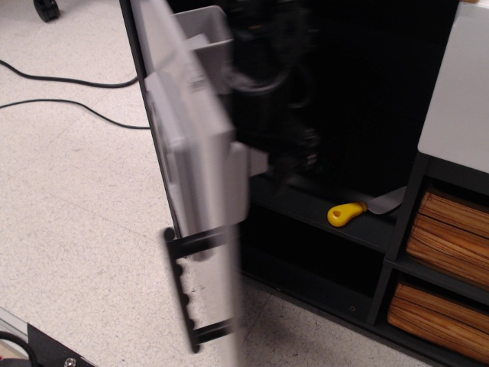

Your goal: Open fridge

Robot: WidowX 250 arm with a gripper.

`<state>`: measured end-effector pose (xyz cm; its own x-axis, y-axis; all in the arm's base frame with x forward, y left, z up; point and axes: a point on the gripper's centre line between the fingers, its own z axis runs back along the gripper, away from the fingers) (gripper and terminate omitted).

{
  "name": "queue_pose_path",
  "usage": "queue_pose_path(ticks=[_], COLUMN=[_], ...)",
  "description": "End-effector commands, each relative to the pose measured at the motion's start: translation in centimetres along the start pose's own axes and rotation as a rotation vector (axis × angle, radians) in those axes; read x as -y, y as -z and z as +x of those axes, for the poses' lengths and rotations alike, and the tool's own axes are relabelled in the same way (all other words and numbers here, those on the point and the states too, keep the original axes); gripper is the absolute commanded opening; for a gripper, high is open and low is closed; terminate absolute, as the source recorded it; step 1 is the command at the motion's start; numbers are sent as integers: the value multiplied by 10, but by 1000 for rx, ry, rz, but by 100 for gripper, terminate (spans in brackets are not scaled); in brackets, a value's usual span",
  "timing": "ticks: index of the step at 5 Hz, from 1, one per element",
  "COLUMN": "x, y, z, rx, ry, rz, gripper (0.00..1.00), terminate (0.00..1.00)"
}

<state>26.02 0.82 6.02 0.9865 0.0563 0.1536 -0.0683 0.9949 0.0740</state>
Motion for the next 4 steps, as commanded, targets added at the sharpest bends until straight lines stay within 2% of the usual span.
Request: queue_pose_path(ticks=[1,3,4], x=[-42,-42,-42], y=[-20,-20,-20], z=[-30,-30,-30], rx=[28,28,28], ry=[46,46,46], rz=[28,28,28], gripper=[100,100,100], terminate=[0,0,100])
